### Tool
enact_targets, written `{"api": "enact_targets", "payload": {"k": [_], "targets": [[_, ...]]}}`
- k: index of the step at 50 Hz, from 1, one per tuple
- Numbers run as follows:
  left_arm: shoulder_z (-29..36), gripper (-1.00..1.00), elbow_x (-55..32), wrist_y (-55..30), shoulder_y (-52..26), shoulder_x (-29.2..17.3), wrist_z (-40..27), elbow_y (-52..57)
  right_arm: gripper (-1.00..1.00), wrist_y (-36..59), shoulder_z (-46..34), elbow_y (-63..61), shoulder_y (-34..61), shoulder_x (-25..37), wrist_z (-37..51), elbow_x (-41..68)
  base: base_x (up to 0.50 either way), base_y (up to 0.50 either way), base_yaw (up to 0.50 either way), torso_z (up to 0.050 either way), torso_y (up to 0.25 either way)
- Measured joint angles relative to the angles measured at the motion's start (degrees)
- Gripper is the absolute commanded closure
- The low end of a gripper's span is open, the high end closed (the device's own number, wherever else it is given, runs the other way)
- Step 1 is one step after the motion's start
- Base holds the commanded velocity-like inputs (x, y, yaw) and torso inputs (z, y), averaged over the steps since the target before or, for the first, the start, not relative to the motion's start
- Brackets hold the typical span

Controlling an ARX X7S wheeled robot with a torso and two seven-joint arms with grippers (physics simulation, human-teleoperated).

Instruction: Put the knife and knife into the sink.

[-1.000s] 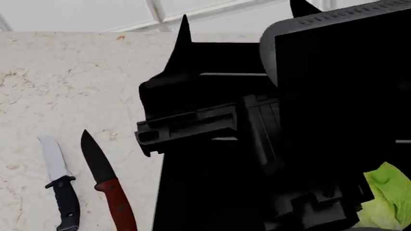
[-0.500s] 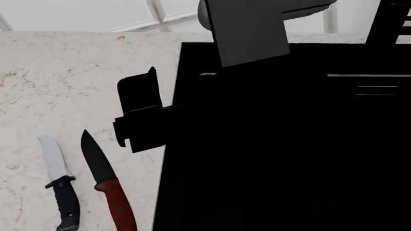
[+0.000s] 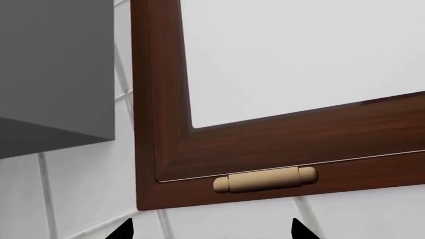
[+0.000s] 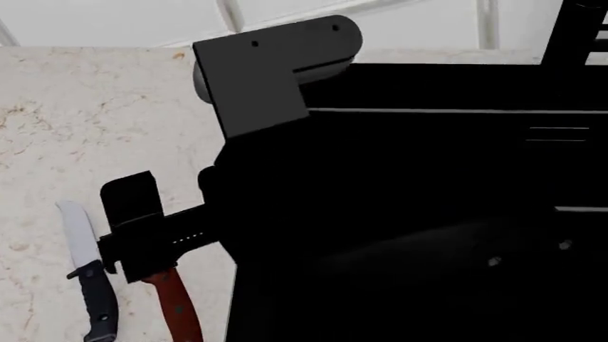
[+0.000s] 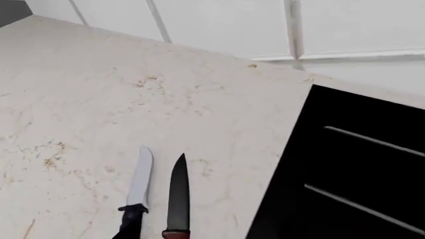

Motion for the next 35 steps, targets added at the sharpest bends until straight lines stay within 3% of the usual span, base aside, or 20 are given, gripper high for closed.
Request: {"api": "enact_targets", "payload": {"k": [35], "targets": [[-3.64,-1.00,-2.66,1.33,1.91,-0.22,0.24,-0.02,-1.00,1.96,-8.02,7.91,-3.34,-7.66,-7.62,-7.10,0.00,0.00,0.00,0.000,0.000]]}}
